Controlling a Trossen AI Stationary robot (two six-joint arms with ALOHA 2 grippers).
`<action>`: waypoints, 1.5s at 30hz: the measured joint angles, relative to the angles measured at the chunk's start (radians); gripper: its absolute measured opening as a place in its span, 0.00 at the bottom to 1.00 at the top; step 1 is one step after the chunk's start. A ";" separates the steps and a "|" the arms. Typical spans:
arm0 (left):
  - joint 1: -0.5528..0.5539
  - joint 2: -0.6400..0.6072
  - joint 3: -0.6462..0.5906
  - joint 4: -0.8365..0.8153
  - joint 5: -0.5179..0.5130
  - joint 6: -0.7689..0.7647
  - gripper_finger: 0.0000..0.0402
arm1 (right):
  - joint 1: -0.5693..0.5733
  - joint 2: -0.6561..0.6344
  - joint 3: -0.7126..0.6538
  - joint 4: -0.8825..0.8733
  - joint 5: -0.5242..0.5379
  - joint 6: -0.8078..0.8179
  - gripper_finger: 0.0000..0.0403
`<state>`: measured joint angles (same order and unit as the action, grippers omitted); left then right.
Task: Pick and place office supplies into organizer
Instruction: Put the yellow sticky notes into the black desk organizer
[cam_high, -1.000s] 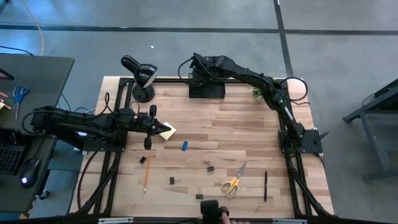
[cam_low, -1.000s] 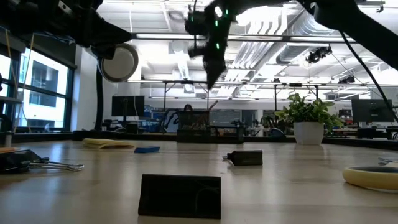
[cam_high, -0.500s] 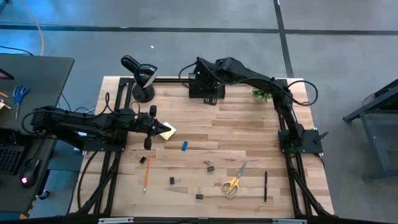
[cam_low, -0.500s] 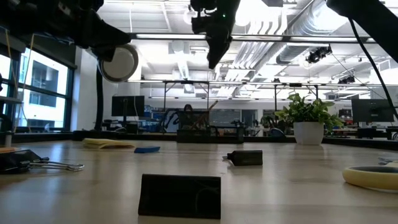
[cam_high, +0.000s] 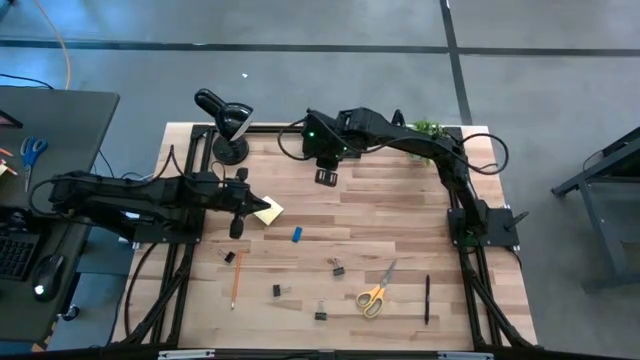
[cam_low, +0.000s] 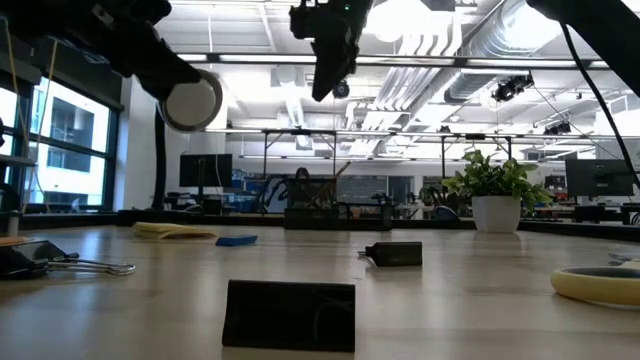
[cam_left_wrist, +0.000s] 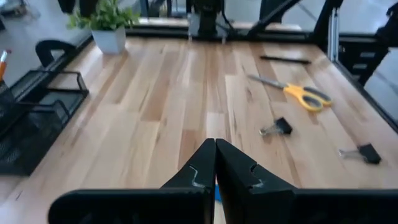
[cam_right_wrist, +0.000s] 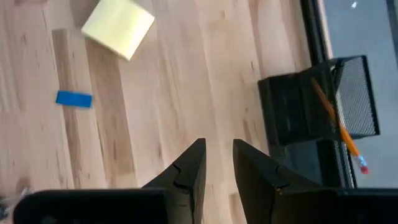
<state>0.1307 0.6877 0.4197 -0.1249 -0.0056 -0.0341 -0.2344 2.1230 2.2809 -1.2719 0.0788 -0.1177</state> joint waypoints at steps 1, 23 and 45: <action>0.000 -0.002 0.005 -0.025 0.011 -0.001 0.00 | 0.000 -0.008 -0.032 0.029 0.000 0.011 0.17; 0.000 -0.002 0.007 0.001 0.035 -0.024 0.00 | 0.175 -0.593 -1.443 1.201 -0.047 0.329 0.11; 0.000 0.365 0.007 -0.095 -0.287 -0.338 0.51 | 0.324 -0.591 -1.643 1.608 0.204 0.231 0.11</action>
<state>0.1307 1.0522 0.4271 -0.2195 -0.2930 -0.3719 0.0898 1.5322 0.6384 0.3365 0.2831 0.1133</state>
